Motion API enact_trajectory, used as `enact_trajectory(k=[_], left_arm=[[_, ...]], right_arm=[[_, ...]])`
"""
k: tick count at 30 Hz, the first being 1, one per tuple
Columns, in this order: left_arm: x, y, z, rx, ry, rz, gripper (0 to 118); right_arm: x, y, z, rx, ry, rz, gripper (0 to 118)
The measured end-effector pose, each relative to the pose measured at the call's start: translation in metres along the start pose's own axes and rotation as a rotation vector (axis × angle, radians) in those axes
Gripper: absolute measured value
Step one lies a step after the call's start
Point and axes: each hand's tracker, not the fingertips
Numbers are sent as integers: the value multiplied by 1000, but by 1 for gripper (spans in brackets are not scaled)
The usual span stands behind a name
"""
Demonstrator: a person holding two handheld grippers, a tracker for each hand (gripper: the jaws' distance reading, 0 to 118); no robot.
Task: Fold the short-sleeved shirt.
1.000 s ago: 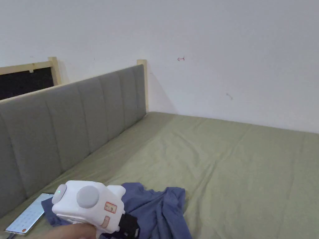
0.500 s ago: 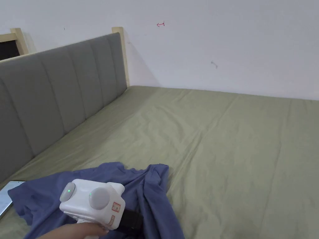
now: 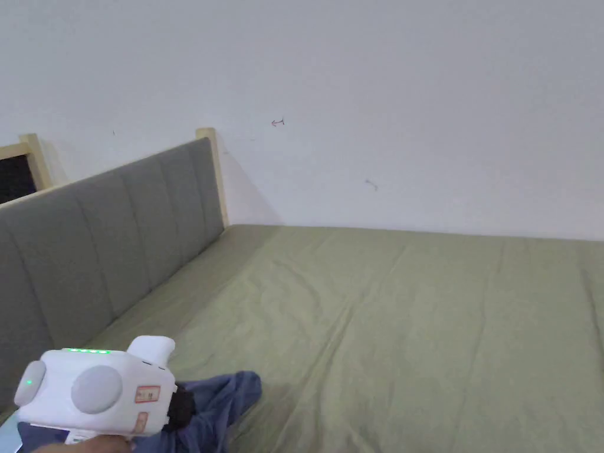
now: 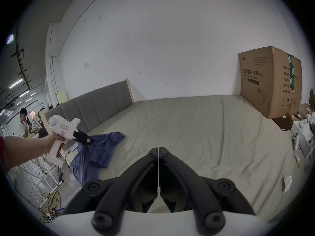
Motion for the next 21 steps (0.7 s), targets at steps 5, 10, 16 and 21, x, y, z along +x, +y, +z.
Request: enact_trajectory(k=[5,10,16,21], left_arm=[[57,61,125,268,-68,-149,0],[139,118,205,395,-221,-258,0],[248,143,206,354,-421,-326,0],[345,118,135,236,-605,-411,0]], right_arm=[[17,16,33,71,-39,-14,0],[32,24,59,113,-75,-49,0],[53,26,85,150,-120,-87,0],[79,19,100,160,-185,-116,0]])
